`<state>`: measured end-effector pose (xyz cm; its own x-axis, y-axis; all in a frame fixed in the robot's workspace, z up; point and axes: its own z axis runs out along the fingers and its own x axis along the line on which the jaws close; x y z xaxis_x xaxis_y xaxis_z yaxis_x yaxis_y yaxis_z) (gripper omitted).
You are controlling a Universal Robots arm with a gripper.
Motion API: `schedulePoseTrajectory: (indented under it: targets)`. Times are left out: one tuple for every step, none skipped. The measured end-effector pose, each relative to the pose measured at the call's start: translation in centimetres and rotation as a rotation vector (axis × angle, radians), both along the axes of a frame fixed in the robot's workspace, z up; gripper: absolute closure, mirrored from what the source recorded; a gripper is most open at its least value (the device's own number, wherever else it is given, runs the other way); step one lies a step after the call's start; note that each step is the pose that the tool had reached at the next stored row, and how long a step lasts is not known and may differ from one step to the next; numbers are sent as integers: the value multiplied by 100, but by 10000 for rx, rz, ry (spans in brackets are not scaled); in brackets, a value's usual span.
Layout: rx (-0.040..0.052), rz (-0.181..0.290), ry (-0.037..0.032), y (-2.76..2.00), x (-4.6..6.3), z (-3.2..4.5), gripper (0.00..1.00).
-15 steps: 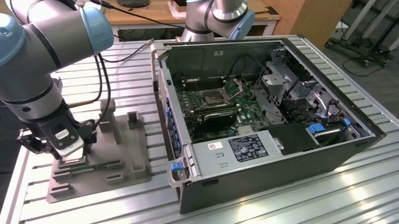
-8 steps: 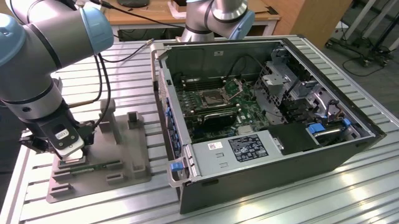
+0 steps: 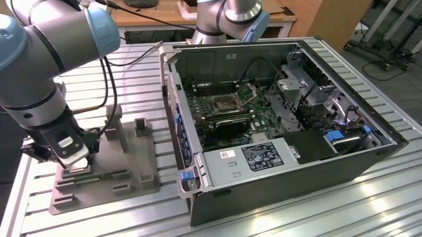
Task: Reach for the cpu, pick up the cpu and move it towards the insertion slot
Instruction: 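Pick up the cpu and move it towards the insertion slot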
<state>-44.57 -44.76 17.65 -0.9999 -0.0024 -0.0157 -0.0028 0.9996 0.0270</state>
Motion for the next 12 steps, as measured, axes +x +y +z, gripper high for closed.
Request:
schedulePoseTrajectory:
  targets:
    - [0,0,0,0,0,0,45]
    - [0,0,0,0,0,0,45]
    - [0,0,0,0,0,0,45]
    - [1,0,-2,0,0,0,45]
    - [3,0,-4,0,1,3,45]
    - [1,0,-2,0,0,11,45]
    - [0,0,0,0,0,21,45]
    - [0,0,0,0,0,32,45]
    - [0,0,0,0,0,44,45]
    - [0,0,-1,0,0,56,45]
    - [0,0,0,0,0,68,45]
    - [0,0,0,0,0,77,45]
